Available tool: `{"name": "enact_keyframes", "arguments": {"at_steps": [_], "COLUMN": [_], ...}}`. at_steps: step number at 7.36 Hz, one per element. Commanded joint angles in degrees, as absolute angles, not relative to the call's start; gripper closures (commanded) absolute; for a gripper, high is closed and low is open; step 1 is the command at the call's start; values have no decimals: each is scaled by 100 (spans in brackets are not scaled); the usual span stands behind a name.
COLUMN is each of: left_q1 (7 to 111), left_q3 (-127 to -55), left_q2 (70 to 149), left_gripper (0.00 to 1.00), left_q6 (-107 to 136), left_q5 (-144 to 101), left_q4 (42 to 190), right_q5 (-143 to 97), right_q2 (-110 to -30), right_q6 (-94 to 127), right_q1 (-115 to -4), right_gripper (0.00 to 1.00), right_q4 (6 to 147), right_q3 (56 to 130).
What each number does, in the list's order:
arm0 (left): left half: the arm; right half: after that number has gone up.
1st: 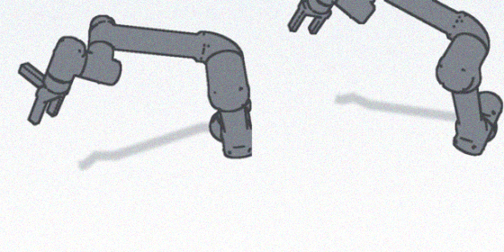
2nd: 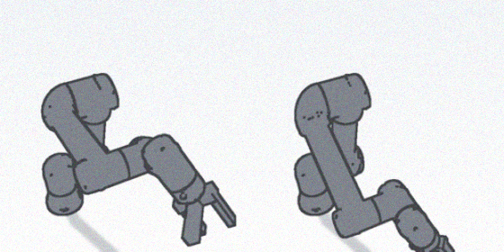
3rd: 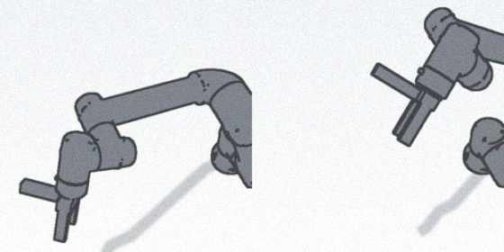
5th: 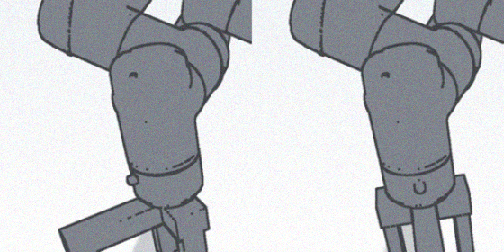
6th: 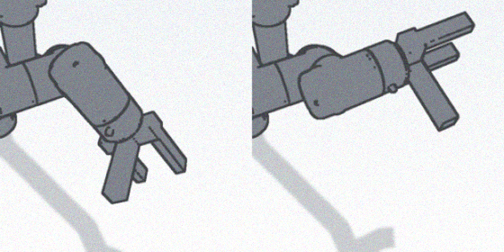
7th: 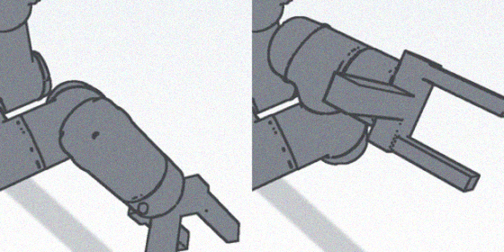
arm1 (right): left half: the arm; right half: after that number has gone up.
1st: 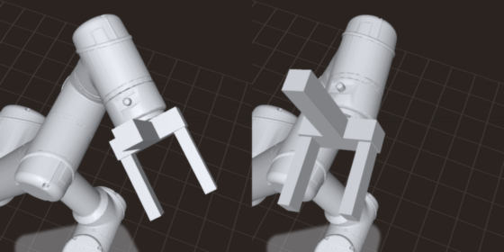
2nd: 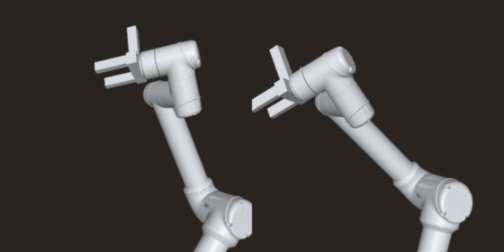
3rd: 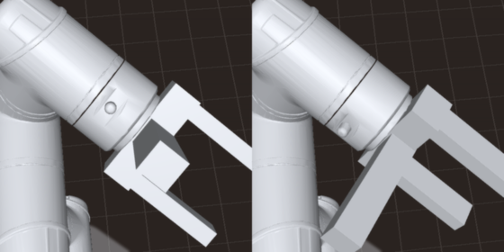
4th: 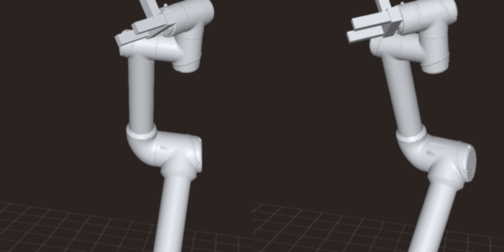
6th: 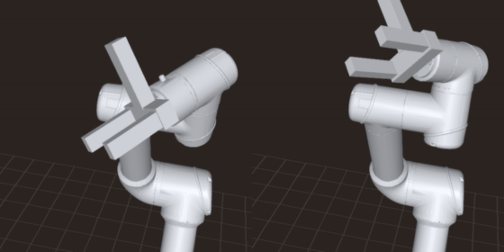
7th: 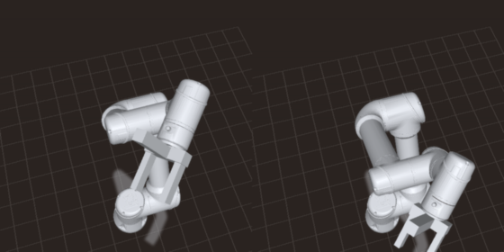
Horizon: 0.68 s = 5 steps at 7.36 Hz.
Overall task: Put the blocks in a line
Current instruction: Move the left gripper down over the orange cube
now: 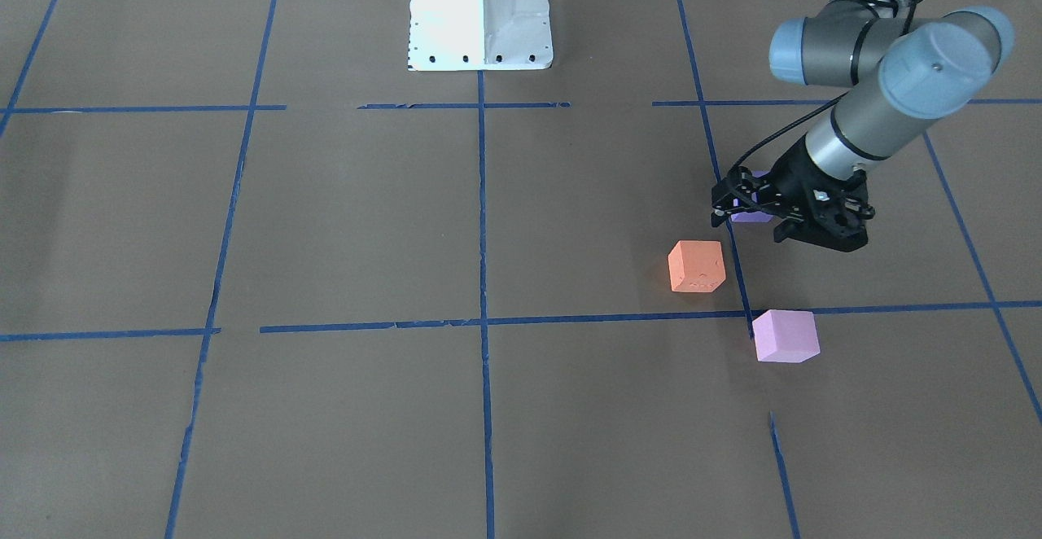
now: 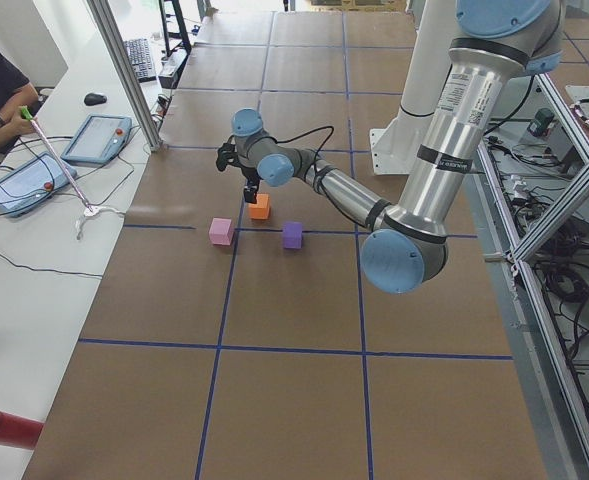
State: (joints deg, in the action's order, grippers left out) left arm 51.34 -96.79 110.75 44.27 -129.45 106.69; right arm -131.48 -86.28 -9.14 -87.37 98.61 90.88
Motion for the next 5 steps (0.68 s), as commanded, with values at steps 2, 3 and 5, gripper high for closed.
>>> {"name": "enact_keyframes", "arguments": {"at_steps": [2, 3, 5], "left_q1": [4887, 4887, 4869], "left_q3": [-9167, -9150, -8992], "left_q2": [11443, 11443, 11513], "left_gripper": [2, 2, 1], "left_q6": [4649, 4893, 5052], "left_q5": [-12622, -12456, -12428], "left_q4": [10697, 10635, 10433], "right_q5": [-13148, -13148, -13148], "right_q2": [-8631, -8631, -8631], "right_q6": [-914, -914, -914], "right_q1": [-8736, -8736, -8736], "right_gripper": [0, 0, 0], "right_q4": [9861, 9861, 9861], "right_q3": [9088, 9088, 9088]}}
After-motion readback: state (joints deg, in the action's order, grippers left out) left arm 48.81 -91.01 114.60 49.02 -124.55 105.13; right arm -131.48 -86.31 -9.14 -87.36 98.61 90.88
